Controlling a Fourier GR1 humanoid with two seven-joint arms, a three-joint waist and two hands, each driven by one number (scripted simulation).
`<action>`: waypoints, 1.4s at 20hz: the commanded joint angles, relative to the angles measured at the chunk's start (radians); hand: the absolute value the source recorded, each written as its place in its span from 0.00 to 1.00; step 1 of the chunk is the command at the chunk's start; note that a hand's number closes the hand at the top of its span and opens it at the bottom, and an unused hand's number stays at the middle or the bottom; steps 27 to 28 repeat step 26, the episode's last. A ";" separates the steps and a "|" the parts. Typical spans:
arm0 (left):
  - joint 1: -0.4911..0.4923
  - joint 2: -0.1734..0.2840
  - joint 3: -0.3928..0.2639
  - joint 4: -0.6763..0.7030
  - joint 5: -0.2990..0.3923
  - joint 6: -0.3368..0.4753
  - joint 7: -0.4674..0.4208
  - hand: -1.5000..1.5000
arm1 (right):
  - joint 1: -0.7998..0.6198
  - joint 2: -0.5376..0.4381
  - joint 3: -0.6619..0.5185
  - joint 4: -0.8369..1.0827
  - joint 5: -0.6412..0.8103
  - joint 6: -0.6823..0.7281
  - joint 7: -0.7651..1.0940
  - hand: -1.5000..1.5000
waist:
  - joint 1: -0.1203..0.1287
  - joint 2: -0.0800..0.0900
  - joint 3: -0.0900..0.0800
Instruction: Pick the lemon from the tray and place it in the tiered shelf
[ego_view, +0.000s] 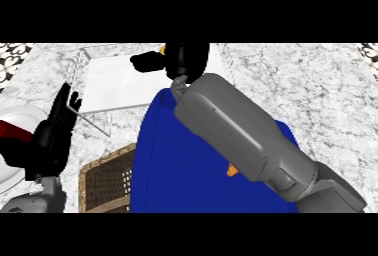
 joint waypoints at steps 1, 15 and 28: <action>0.013 -0.001 0.007 -0.018 -0.002 0.006 0.021 0.50 | 0.007 0.000 -0.068 -0.036 0.024 -0.076 0.001 0.00 | -0.029 -0.007 0.001; 0.037 0.029 0.069 -0.029 0.018 0.004 0.029 0.50 | 0.419 -0.292 -0.123 -0.685 0.138 0.117 0.313 0.00 | -0.082 -0.021 0.002; 0.036 -0.010 0.013 -0.070 -0.029 0.022 0.044 0.50 | 0.745 -0.497 -0.274 -1.229 0.011 0.288 0.344 0.00 | -0.047 -0.010 0.001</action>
